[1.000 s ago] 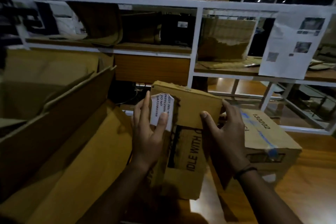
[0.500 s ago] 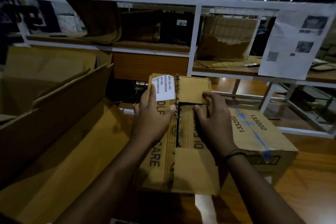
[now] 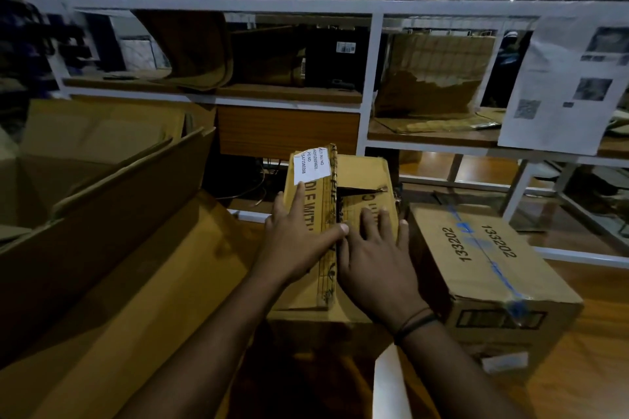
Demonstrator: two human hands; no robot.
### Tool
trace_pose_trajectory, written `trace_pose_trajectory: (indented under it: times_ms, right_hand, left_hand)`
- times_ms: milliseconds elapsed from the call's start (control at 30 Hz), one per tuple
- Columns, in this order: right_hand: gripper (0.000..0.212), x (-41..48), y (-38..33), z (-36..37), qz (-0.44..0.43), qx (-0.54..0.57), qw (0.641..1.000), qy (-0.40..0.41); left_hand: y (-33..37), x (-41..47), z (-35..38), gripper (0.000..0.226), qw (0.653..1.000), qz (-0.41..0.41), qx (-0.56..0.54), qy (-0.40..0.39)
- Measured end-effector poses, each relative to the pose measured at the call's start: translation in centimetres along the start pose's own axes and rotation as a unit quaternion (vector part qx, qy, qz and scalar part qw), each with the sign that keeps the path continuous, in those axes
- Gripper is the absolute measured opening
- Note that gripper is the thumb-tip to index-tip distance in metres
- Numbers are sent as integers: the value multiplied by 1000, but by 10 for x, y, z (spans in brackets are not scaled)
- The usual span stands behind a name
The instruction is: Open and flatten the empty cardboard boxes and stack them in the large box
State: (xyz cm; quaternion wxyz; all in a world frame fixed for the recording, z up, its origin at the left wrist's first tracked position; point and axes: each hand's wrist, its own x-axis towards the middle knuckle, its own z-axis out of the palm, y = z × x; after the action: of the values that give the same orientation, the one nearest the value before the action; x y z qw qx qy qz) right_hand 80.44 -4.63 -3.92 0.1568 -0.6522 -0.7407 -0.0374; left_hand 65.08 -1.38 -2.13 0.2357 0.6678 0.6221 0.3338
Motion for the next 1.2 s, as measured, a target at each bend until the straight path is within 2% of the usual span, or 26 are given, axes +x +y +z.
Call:
trace_pose_trajectory:
  times_ms: [100, 133, 233, 300, 333, 400, 433, 500, 567, 667, 733, 800, 867, 967, 1133, 1200]
  right_hand:
    - [57, 3, -5, 6, -30, 8, 999, -23]
    - [57, 4, -4, 7, -39, 9, 999, -29]
    - [59, 14, -1, 6, -41, 12, 998, -51]
    - [60, 23, 2, 7, -33, 18, 997, -65]
    - [61, 26, 2, 7, -33, 21, 997, -69]
    - [61, 30, 4, 8, -37, 31, 996, -71]
    - [61, 32, 5, 8, -39, 37, 996, -73]
    - [59, 34, 6, 6, -42, 47, 995, -76]
    - [58, 36, 7, 6, -43, 54, 995, -75]
    - [57, 38, 7, 8, -42, 63, 995, -63]
    - [55, 39, 6, 9, -43, 62, 996, -49]
    - [53, 40, 5, 9, -44, 60, 997, -34]
    - [50, 40, 5, 8, -44, 60, 997, -19]
    - [46, 40, 6, 7, -37, 76, 996, 10]
    - [42, 46, 3, 8, -33, 76, 992, 98]
    - [39, 47, 2, 9, -40, 70, 984, 160]
  left_hand:
    - [4, 11, -15, 110, 982, -10, -185, -27]
    - [6, 12, -20, 100, 969, -6, -245, -34]
    - [9, 11, -40, 39, 920, -45, -387, -29]
    - [-2, 16, -60, 30, 883, -107, -457, -28]
    - [-7, 18, -69, 32, 877, -134, -461, -20]
    - [-15, 21, -83, 33, 897, -144, -419, 6]
    - [-19, 23, -87, 30, 918, -126, -374, 18]
    - [-25, 26, -93, 40, 960, -65, -270, 27]
    - [-38, 35, -98, 52, 986, -25, -155, 57]
    - [-61, 42, -93, 68, 994, -20, 78, 74]
    - [-68, 36, -71, 54, 990, 19, 132, 44]
    - [-71, 29, -41, 42, 993, 99, 60, -9]
    - [-66, 20, -18, 37, 989, 134, -35, -45]
    - [-64, 22, -6, 47, 979, 71, -182, -56]
    - [-58, 26, -3, 66, 945, -4, -321, -62]
    - [-55, 28, 0, 70, 943, -22, -330, -46]
